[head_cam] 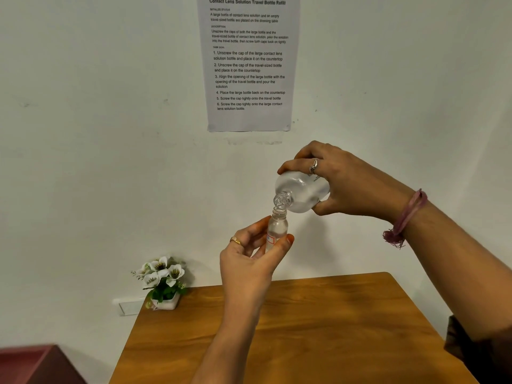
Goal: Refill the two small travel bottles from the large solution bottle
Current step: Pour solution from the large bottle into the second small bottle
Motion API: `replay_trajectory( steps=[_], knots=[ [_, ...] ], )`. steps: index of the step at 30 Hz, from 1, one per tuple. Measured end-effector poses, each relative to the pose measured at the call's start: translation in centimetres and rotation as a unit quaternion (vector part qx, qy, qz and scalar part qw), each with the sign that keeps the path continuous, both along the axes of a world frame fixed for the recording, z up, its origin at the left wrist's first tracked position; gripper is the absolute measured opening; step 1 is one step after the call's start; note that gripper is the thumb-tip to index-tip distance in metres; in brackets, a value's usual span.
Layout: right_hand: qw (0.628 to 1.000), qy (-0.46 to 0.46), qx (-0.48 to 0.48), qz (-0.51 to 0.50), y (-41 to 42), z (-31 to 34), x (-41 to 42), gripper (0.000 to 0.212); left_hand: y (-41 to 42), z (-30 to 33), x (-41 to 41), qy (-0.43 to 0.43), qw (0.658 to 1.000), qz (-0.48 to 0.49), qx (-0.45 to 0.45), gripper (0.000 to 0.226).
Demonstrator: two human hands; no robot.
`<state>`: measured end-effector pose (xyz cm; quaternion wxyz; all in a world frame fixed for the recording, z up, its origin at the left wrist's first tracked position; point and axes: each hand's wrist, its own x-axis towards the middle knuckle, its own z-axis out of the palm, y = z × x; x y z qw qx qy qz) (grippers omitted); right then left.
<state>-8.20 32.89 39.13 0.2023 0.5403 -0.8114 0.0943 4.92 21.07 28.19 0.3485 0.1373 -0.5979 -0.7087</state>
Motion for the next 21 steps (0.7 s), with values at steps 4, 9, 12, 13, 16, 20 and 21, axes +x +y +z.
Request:
replay_trajectory(
  steps=[4,9,12,13,16,20,21],
  knots=[
    [1.0,0.002,0.001,-0.001,0.1,0.1,0.0,0.074,0.0,0.0,0.0,0.005,1.0,-0.007,0.003,0.039],
    [1.0,0.002,0.007,-0.002,0.3,0.2,-0.1,0.074,0.2,0.0,-0.1,0.007,1.0,-0.007,0.0,0.039],
    [1.0,0.004,0.006,-0.001,0.4,0.1,-0.1,0.073,0.3,0.0,-0.1,0.005,1.0,-0.007,-0.003,0.039],
    [1.0,0.003,0.005,0.0,0.4,0.1,-0.1,0.073,0.3,0.0,-0.1,0.005,1.0,-0.008,-0.003,0.04],
    [1.0,-0.005,0.002,0.003,0.6,-0.1,-0.4,0.075,0.4,0.0,-0.2,0.007,1.0,-0.008,0.0,0.039],
    [0.999,-0.037,-0.013,0.016,0.9,-0.7,-1.1,0.076,0.5,-0.1,-0.2,0.006,1.0,-0.01,-0.002,0.039],
    [0.998,-0.05,-0.02,0.017,1.0,-0.9,-1.2,0.075,0.6,-0.2,-0.2,0.005,1.0,-0.011,-0.003,0.039]
  ],
)
